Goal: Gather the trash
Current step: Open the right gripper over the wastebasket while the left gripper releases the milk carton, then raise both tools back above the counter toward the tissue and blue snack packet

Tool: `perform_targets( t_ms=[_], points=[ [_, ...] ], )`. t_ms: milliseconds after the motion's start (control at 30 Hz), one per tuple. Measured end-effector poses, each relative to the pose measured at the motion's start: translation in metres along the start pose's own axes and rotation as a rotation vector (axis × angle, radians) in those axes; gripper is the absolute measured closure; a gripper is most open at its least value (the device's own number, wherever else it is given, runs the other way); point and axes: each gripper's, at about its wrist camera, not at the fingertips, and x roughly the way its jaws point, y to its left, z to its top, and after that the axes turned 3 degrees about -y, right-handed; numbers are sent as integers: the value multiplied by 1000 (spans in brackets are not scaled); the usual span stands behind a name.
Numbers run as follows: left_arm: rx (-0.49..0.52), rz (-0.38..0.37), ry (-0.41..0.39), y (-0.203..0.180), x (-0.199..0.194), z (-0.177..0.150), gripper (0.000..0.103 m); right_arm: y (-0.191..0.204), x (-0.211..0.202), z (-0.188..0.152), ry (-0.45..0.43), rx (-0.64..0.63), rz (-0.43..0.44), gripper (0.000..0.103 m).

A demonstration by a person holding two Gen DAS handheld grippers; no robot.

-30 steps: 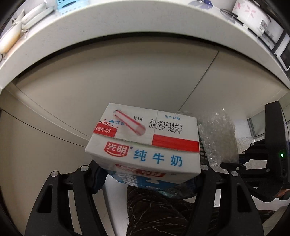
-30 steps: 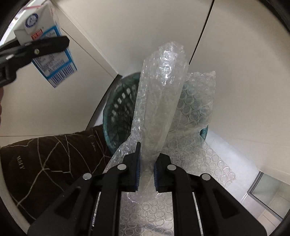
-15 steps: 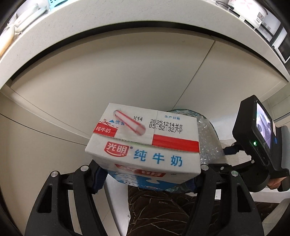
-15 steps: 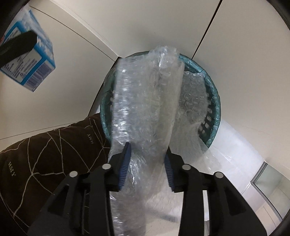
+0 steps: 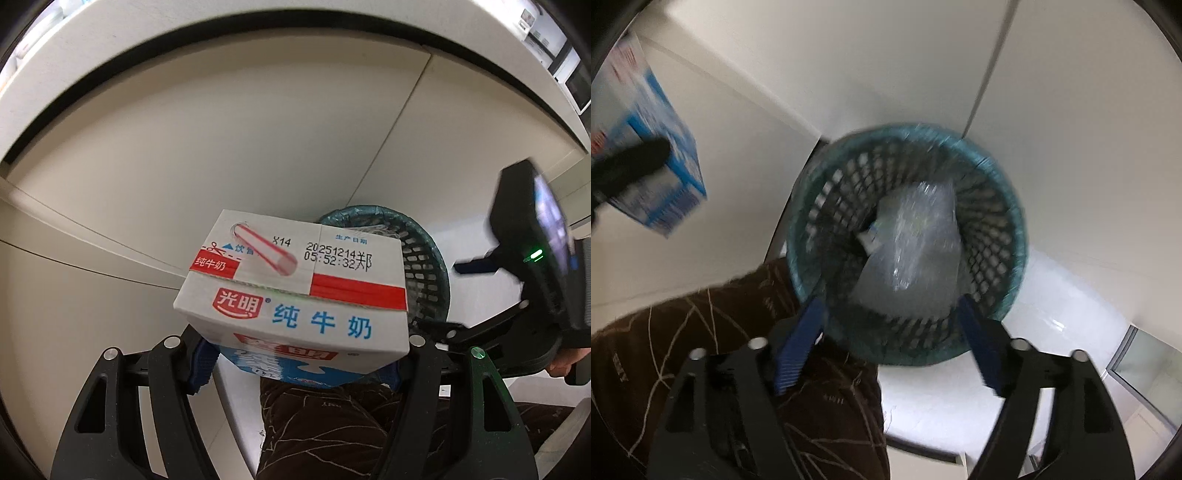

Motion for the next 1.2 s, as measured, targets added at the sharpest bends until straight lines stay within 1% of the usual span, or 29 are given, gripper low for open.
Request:
perform_targets(
  t_ms=[100,167,300,433,567,733,767,833,867,900,933,1100,1200],
  points=[
    [19,-14,4,-8,9,7,36,-15,-17,-3,-95,77,-3,14],
    [24,-25,8,-13,15,11,36,-28,-30,-9,-167,144,-23,11],
    [46,-45,16,-27,30,18,36,-46,-54,-18,-278,240,-98,11],
    [52,-66,26,-40,42,24,36,-64,-72,-28,-345,323,-157,11],
    [59,-86,37,-51,53,26,36,-81,-82,-37,-357,366,-174,11],
    [70,-105,44,-64,61,29,34,-92,-90,-43,-354,381,-190,11],
    [70,-106,43,-67,62,29,32,-93,-92,-43,-355,384,-191,11],
    [61,-109,28,-69,61,30,20,-94,-96,-44,-358,390,-193,11],
    [51,-106,8,-70,59,28,17,-95,-98,-44,-359,394,-192,11],
    [45,-106,-1,-70,58,29,11,-96,-99,-44,-359,397,-191,11],
    [42,-104,-6,-75,57,22,7,-96,-97,-44,-359,399,-190,11],
    [26,-107,-30,-75,47,20,6,-96,-105,-43,-366,402,-185,8],
    [9,-113,-71,-70,30,22,6,-97,-114,-41,-376,400,-189,8]
  ],
)
